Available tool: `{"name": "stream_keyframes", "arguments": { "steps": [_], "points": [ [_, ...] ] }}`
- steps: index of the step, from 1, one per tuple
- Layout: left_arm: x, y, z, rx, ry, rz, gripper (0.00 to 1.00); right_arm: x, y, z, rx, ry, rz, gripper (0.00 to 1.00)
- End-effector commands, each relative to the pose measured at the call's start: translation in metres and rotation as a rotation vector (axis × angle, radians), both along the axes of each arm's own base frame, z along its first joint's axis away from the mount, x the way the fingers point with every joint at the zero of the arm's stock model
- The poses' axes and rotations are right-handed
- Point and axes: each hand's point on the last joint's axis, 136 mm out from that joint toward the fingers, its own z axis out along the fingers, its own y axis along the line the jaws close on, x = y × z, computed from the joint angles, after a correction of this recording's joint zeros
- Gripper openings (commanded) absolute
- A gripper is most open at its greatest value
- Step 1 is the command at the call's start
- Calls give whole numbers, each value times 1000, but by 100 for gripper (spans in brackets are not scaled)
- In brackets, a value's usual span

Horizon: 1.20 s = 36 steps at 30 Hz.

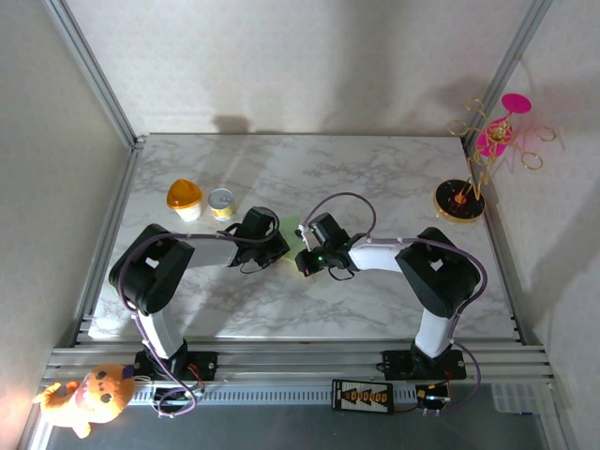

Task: Fold a paper plane with a square sheet of paper (pick it up from the middle)
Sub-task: Third fold the triangle at the center of the table.

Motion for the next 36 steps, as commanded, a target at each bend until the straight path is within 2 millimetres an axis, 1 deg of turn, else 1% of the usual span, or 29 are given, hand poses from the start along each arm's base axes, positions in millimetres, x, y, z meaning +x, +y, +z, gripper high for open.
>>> {"name": "stream_keyframes", "arguments": {
  "steps": [1,13,17,19,21,23,27,29,30,32,36],
  "points": [
    [-18,27,-36,151,99,36,7,-17,-24,-14,-83,48,10,6],
    [-16,28,-36,164,99,31,7,-30,-45,-24,-129,75,-1,6],
    [-15,27,-35,162,97,27,7,-38,-57,-29,-156,89,-17,6],
    [-15,26,-35,160,96,24,7,-41,-64,-28,-164,90,-36,6],
    [-15,25,-35,159,95,20,7,-41,-64,-22,-144,82,-43,6],
    [-14,24,-33,156,93,15,7,-36,-60,-9,-113,59,-54,6],
    [-12,21,-31,152,84,6,7,-22,-39,35,30,-20,-62,7],
    [-11,21,-30,150,83,6,7,-17,-33,52,91,-47,-76,11],
    [-10,20,-29,149,80,6,7,-14,-31,57,106,-41,-99,14],
    [-10,20,-29,148,80,6,7,-11,-24,59,122,-16,-106,15],
    [-10,19,-28,144,80,7,7,-11,-9,49,130,65,-91,13]
  ]
}}
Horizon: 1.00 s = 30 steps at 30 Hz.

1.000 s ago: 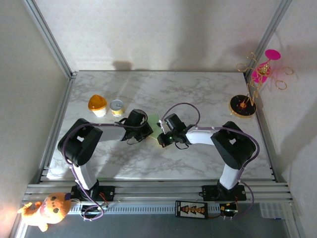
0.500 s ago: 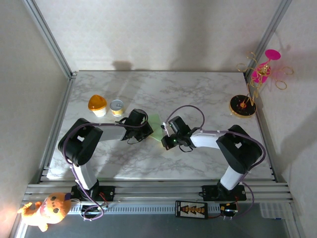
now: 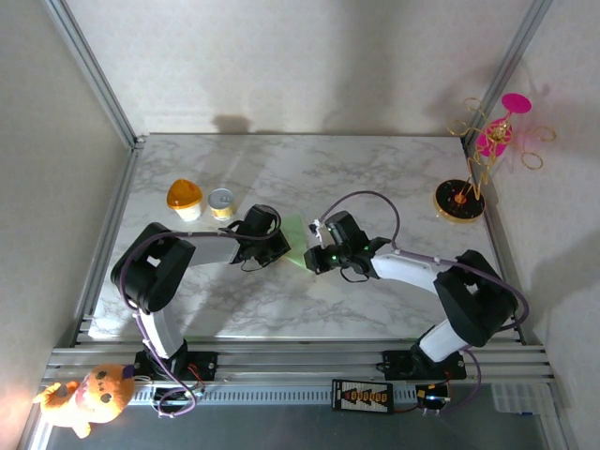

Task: Fold a paper plane with a square sheet of paper (pick it up from the middle)
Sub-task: Third fold the triangle at the center of the table.

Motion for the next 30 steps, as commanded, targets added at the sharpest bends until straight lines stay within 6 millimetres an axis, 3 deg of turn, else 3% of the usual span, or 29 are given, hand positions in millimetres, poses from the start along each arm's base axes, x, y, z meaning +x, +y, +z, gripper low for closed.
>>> {"name": "stream_keyframes", "arguments": {
  "steps": [1,11,19,26,30],
  "points": [
    [-13,20,-28,118,72,23,7,2,11,-7,22,76,-12,12],
    [-8,16,-21,105,56,19,7,14,10,-36,-43,115,-58,6],
    [-1,11,-9,81,26,13,8,11,2,-54,-98,147,-83,4],
    [17,-11,39,-26,-121,-48,16,7,-5,-68,-141,187,-101,4],
    [14,-18,62,-64,-209,-83,20,3,-8,-75,-159,220,-113,4]
  ]
}}
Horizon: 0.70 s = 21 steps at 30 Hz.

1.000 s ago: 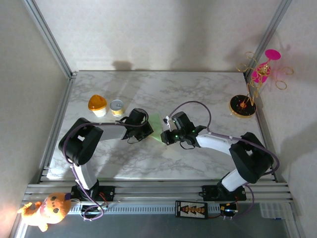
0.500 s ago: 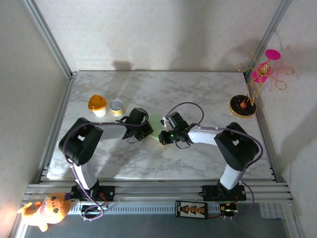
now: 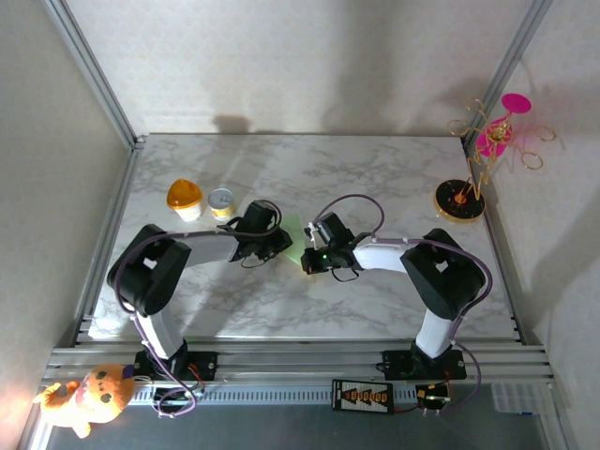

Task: Fold a paper plane with a square sheet of paper (pick it up from the middle)
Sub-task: Third fold the triangle at the center of the table.

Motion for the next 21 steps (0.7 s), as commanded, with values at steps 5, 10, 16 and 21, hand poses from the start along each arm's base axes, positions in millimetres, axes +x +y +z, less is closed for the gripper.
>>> {"name": "stream_keyframes", "arguments": {
  "steps": [5,10,16,21],
  "points": [
    [-14,-18,31,-71,-132,-85,16,-11,-15,-27,-91,99,-38,4],
    [-26,-26,18,-51,-121,-128,11,-13,-18,-31,-108,120,-41,4],
    [-28,-26,5,-32,-103,-132,8,-16,-19,-36,-118,140,-41,4],
    [-26,-24,-6,-5,-80,-120,8,-18,-20,-39,-126,153,-39,4]
  ]
}}
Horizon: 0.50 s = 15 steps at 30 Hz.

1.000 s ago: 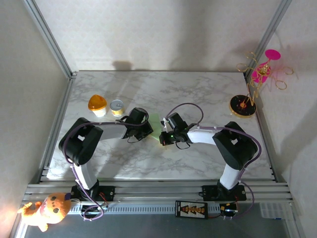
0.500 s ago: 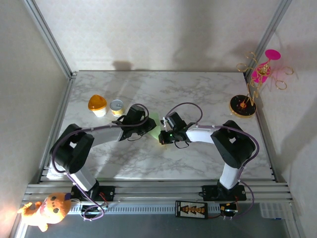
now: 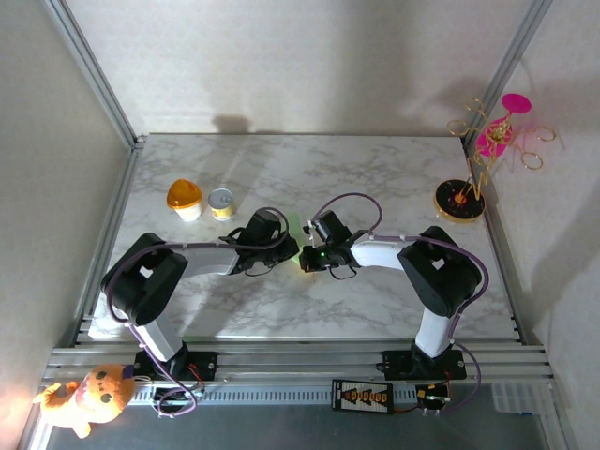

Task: Fold a paper plane with a square sheet of paper (pick it up from the middle)
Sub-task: Third fold the triangle at the center of the table.

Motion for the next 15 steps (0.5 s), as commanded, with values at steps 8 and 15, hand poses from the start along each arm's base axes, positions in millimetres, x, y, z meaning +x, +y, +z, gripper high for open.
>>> {"name": "stream_keyframes", "arguments": {
  "steps": [8,15],
  "points": [
    [3,3,-20,52,18,10,7,-24,-27,-40,-135,133,-19,4],
    [4,16,-33,108,40,34,7,-27,-31,-44,-157,146,-21,4]
  ]
}}
